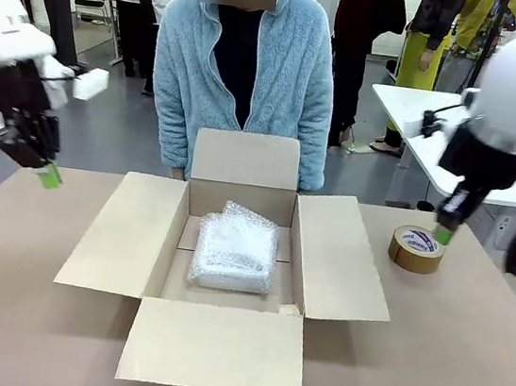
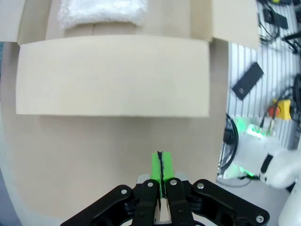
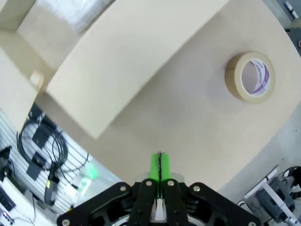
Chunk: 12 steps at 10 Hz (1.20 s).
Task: Wrap the clocks to prevent damage.
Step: Once the human has placed the objects inside and stepped back, release both hands from the side flaps of the Package Box.
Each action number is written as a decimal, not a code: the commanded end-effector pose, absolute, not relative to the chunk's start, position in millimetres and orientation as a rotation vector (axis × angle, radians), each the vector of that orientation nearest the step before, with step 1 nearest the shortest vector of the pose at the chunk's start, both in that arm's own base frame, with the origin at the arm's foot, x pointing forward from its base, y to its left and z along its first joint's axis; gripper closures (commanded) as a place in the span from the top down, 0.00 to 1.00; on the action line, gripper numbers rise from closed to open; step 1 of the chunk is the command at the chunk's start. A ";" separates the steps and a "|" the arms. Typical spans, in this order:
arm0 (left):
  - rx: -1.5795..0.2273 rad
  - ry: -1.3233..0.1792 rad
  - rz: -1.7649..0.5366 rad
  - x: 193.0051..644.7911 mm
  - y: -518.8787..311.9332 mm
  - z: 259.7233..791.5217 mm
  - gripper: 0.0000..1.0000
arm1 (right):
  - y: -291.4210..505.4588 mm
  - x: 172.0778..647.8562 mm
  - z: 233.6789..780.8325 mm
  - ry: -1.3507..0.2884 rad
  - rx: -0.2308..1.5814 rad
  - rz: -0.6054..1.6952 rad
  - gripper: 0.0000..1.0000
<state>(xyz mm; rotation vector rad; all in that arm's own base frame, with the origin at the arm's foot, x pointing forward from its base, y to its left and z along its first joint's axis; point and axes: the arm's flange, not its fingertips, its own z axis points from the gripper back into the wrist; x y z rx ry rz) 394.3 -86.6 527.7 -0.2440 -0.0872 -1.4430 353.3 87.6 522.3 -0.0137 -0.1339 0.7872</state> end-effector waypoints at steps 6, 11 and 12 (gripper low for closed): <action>-0.354 -0.086 -1.607 402.8 -67.7 530.8 0.01 | 51.6 358.3 532.3 -0.129 0.182 1.082 0.01; -0.387 -0.132 -1.714 412.2 3.9 530.0 0.01 | -25.5 376.7 512.1 -0.132 0.386 1.353 0.01; -0.419 -0.183 -1.708 409.4 7.4 535.2 0.01 | -20.3 384.3 511.2 -0.164 0.313 1.116 0.01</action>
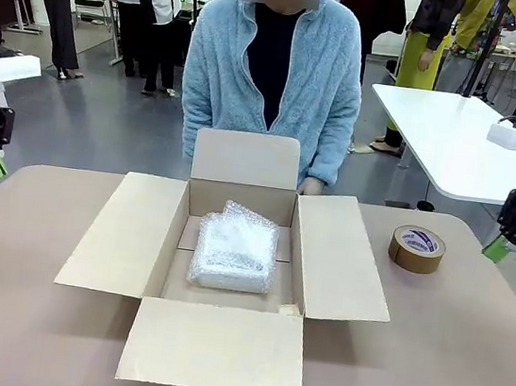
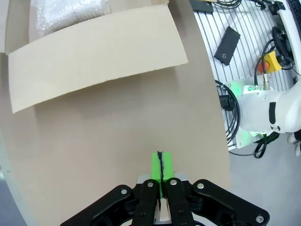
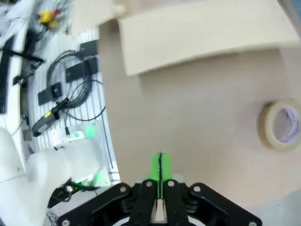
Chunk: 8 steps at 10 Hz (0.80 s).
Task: Wrap the clocks to prevent damage.
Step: Once the human has placed the objects inside and stepped back, release both hands from the side flaps of the Package Box.
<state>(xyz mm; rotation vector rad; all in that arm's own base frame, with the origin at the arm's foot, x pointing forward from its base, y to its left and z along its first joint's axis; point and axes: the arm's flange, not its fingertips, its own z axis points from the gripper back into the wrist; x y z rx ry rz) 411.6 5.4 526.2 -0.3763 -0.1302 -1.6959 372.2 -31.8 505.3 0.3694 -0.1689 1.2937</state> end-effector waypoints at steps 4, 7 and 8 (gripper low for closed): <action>-0.377 -0.123 -1.698 411.7 2.5 525.0 0.01 | -23.1 364.6 508.2 -0.192 0.386 1.358 0.01; -0.501 -0.504 -1.670 419.4 66.8 490.4 0.01 | -76.3 377.2 484.8 -0.482 0.665 1.382 0.01; -0.512 -0.627 -1.637 415.0 78.2 478.5 0.01 | -94.4 378.5 470.9 -0.576 0.742 1.368 0.01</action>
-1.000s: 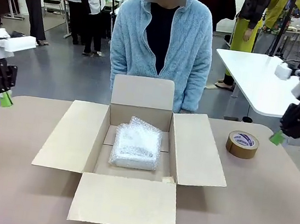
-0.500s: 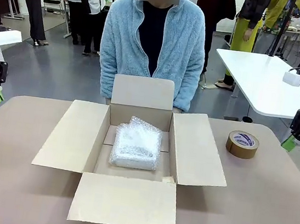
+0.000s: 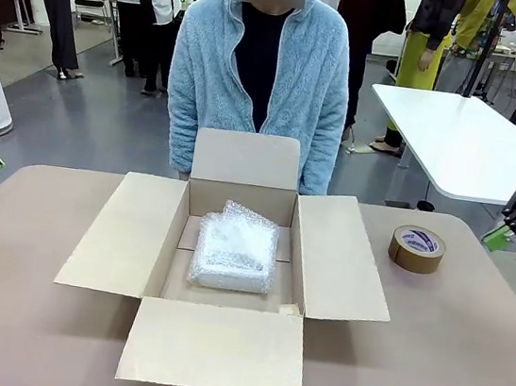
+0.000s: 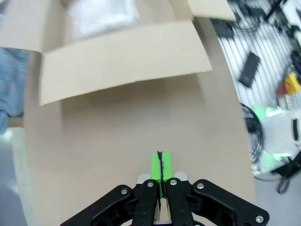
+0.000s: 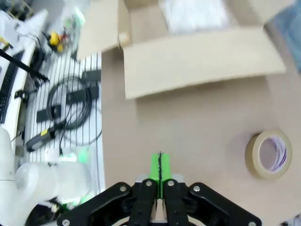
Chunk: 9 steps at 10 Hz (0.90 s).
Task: Wrap the clocks to prevent damage.
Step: Once the human has placed the objects inside and stepped back, release both hands from the side flaps of the Package Box.
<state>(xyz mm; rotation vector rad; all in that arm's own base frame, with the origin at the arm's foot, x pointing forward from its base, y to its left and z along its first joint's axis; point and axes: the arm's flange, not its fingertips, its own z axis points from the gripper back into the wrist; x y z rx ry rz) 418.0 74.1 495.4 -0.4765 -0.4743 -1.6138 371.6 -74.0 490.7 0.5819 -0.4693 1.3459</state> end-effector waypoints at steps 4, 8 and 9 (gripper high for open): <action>-0.516 -0.819 -1.490 412.9 100.1 427.3 0.01 | -117.8 396.9 407.6 -0.712 0.870 1.372 0.01; -0.615 -0.844 -1.434 427.6 104.3 397.9 0.01 | -108.7 412.2 379.0 -0.689 0.815 1.354 0.01; -0.643 -0.816 -1.437 429.7 102.9 393.4 0.01 | -106.6 412.9 379.1 -0.679 0.802 1.345 0.01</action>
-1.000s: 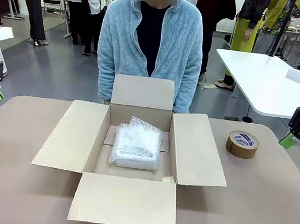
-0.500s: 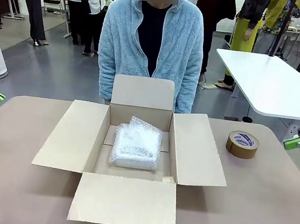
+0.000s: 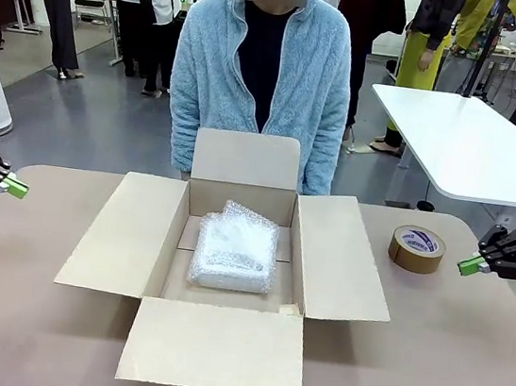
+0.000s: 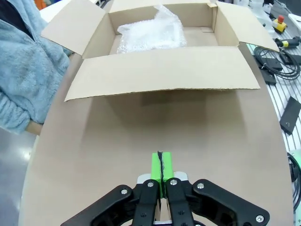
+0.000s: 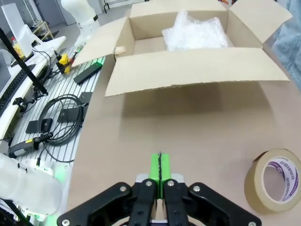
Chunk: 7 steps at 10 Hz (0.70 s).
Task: Wrap the clocks to prevent damage.
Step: Once the human has placed the objects inside and stepped back, release both hands from the side flaps of the Package Box.
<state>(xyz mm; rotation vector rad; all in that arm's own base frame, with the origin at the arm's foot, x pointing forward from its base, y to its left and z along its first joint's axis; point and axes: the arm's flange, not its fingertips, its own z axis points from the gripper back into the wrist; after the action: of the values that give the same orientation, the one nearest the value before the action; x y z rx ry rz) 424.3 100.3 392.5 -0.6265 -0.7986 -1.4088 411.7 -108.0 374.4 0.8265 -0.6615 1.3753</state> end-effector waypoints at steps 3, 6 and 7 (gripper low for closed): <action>-0.627 -0.799 -1.409 424.3 100.3 392.5 0.01 | -108.0 411.7 374.4 -0.662 0.827 1.375 0.01; -0.627 -0.799 -1.409 424.3 100.3 392.5 0.01 | -108.0 411.7 374.4 -0.662 0.827 1.375 0.01; -0.627 -0.799 -1.409 424.3 100.3 392.5 0.01 | -108.0 411.7 374.4 -0.662 0.827 1.375 0.01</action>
<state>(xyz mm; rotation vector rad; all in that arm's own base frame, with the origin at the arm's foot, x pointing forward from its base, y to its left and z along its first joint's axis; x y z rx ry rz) 426.6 102.6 391.2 -0.6366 -0.7821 -1.4107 412.8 -107.8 376.8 0.8146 -0.6511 1.3665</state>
